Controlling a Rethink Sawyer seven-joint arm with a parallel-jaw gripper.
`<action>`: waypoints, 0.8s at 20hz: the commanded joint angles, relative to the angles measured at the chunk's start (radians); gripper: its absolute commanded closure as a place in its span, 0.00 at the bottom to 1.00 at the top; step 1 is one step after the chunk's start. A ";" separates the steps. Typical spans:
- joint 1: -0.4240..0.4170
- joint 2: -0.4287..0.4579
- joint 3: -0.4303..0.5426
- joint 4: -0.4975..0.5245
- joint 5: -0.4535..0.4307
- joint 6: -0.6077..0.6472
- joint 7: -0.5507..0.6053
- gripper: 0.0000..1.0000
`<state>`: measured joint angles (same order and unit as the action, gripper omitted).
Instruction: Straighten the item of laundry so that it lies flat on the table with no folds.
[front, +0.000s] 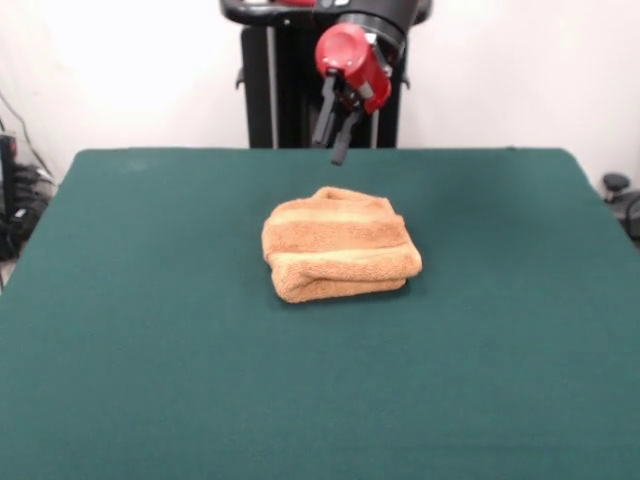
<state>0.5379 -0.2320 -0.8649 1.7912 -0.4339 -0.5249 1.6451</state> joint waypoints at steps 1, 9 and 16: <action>0.089 0.014 0.031 0.093 0.137 -0.082 0.109 0.00; 0.161 0.020 0.009 0.157 0.203 -0.108 0.114 0.00; 0.151 0.049 0.027 0.187 0.229 -0.163 0.122 0.00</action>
<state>0.6863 -0.2302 -0.9025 1.9266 -0.2834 -0.5883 1.6451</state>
